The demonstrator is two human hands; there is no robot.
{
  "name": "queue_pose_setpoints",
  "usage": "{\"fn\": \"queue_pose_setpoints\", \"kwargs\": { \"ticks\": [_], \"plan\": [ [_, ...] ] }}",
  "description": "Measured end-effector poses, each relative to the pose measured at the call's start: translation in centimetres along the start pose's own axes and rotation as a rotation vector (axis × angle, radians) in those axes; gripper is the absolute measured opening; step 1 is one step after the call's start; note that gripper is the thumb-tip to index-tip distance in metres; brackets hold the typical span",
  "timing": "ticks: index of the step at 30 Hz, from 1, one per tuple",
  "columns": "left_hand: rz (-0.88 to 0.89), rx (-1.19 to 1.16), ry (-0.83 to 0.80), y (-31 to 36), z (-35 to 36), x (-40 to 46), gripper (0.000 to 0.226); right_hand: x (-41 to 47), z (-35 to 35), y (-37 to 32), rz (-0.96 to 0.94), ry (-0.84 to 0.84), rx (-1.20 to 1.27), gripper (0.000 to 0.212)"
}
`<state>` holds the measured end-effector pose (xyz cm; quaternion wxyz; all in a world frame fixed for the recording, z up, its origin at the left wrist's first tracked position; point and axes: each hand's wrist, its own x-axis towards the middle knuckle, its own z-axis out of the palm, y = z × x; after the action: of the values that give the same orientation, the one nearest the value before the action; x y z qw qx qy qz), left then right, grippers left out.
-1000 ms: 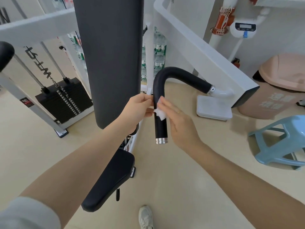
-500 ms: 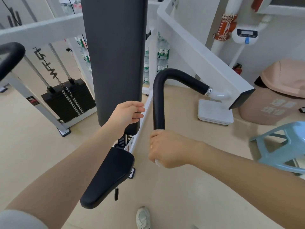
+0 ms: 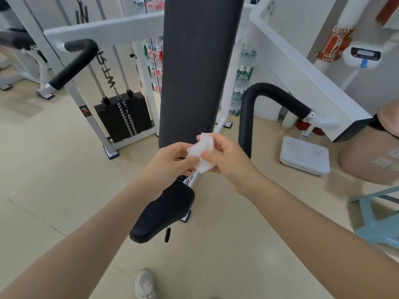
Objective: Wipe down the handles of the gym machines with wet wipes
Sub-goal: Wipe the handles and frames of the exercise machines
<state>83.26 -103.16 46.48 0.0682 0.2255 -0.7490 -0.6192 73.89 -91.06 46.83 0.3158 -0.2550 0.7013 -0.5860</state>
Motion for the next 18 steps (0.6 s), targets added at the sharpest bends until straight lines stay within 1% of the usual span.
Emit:
{"fn": "queue_pose_setpoints", "kwargs": {
  "ticks": [2, 5, 9, 11, 13, 16, 18],
  "plan": [
    [0.008, -0.021, 0.009, -0.7, -1.9, -0.3, 0.005, 0.7, 1.5, -0.6, -0.010, -0.023, 0.001, 0.031],
    [0.031, 0.001, -0.005, -1.6, -5.7, -0.3, 0.007, 2.0, 4.4, -1.5, -0.001, -0.085, 0.009, 0.021],
    [0.036, 0.067, -0.050, -3.1, -13.4, 0.4, 0.007, 4.6, 10.1, -2.6, 0.058, -0.175, 0.041, 0.025],
    [0.032, 0.123, -0.090, -4.0, -17.9, 0.7, 0.009, 6.3, 13.8, -3.2, 0.114, -0.175, 0.070, 0.030],
    [0.021, 0.153, -0.122, -4.9, -22.3, 0.7, 0.010, 8.3, 17.7, -3.6, 0.157, -0.180, 0.096, 0.031],
    [0.025, 0.190, -0.143, -5.9, -27.5, 1.5, 0.012, 11.2, 22.5, -4.1, 0.207, -0.156, 0.179, 0.015],
    [0.035, 0.224, -0.126, -6.4, -30.5, 2.4, 0.014, 13.0, 24.9, -4.4, 0.246, -0.136, 0.182, 0.027]
  ]
}}
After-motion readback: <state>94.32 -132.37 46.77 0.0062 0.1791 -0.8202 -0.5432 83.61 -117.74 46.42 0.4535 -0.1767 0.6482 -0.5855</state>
